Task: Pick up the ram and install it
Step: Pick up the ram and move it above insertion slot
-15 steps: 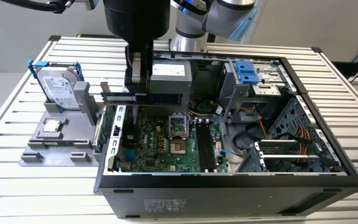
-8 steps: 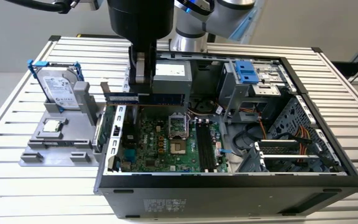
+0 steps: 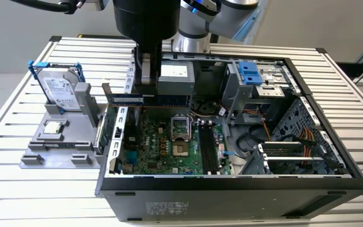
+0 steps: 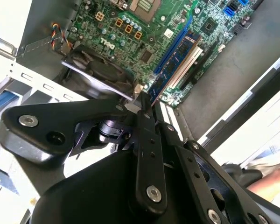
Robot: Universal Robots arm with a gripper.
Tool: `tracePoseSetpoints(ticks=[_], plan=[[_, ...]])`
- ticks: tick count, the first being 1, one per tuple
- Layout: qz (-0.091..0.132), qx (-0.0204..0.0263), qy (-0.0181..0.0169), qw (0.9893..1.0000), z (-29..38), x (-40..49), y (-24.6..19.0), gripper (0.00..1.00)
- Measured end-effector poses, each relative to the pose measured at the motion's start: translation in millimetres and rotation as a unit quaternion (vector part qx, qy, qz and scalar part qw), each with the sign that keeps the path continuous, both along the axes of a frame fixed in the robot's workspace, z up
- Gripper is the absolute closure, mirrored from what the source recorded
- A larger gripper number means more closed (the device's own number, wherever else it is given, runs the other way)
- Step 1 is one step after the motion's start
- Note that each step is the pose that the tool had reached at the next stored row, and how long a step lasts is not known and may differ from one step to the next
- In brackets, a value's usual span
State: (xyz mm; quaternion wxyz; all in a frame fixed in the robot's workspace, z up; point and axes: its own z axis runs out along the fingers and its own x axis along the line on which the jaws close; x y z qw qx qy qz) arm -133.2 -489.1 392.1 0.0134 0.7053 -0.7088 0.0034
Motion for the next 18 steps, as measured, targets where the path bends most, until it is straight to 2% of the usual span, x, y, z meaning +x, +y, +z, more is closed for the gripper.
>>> tracePoseSetpoints(ticks=[18], plan=[[0.0, 0.0, 0.0002, 1.0, 0.0, 10.1, 0.0, 1.0]])
